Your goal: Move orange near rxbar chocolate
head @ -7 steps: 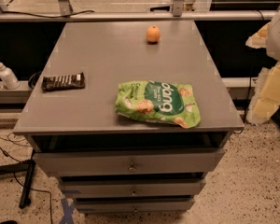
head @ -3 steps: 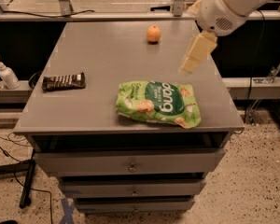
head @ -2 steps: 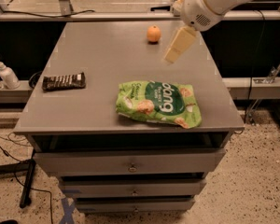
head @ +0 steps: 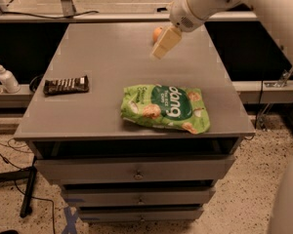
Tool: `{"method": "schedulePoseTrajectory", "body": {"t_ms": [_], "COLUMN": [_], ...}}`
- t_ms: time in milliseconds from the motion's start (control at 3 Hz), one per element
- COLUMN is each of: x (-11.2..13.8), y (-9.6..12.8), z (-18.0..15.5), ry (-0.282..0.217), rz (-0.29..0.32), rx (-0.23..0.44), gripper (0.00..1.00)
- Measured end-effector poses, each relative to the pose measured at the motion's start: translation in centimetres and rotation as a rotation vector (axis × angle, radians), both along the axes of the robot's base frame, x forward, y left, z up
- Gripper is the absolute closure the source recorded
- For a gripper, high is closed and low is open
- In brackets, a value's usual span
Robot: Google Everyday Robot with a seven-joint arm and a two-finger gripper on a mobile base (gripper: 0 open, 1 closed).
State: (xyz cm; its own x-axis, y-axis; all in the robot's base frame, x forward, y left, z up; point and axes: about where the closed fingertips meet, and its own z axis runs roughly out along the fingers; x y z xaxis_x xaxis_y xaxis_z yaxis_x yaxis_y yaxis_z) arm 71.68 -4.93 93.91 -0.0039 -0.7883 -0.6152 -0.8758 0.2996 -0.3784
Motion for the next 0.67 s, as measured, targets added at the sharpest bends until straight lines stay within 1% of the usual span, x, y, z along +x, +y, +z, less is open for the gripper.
{"method": "schedulePoseTrajectory", "body": {"t_ms": [333, 667], "x": [5.36, 5.38], "y": [-1.02, -0.99], "z": [-2.46, -2.58], "ry": [0.024, 0.025], "rz": [-0.058, -0.058], "rx": [0.061, 0.060], "gripper": [0.00, 0.00]}}
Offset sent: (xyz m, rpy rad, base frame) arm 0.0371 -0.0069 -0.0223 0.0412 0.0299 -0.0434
